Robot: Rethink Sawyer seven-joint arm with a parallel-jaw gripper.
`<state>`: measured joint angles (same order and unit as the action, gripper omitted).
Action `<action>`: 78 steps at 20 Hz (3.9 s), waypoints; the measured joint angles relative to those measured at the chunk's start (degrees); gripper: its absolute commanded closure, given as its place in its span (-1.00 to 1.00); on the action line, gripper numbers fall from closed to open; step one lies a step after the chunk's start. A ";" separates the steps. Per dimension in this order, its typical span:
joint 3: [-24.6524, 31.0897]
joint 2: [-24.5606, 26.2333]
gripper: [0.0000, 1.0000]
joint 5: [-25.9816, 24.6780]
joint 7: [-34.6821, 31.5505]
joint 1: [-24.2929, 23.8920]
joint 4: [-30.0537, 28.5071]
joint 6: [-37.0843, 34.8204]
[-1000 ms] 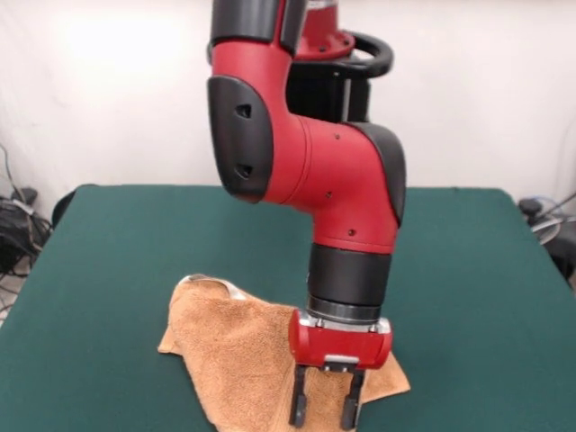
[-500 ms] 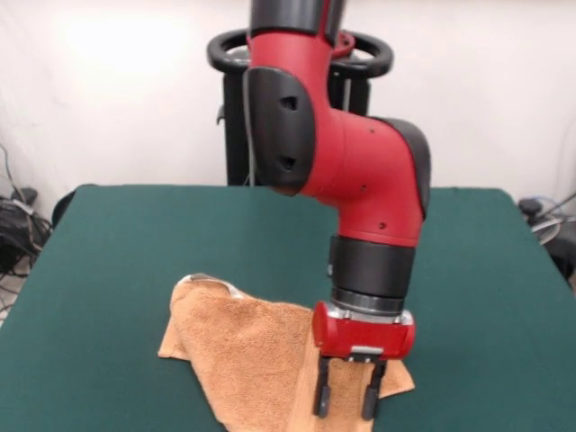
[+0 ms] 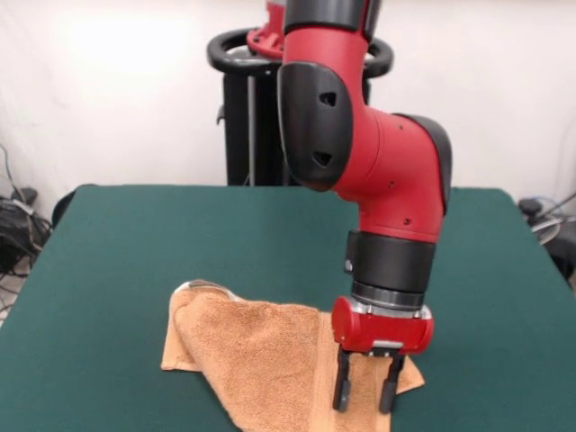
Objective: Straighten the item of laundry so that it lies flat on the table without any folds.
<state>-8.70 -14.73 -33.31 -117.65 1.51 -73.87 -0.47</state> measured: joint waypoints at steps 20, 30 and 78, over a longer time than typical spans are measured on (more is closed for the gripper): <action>8.77 -2.69 -1.00 -2.14 0.00 -7.76 -3.47 1.00; 8.34 -4.11 -1.00 -2.12 0.00 -4.47 -5.99 -1.16; -18.07 5.11 -1.00 14.56 -0.18 9.11 -3.67 -1.13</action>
<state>-26.77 -9.62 -18.75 -117.82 10.62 -77.54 -1.60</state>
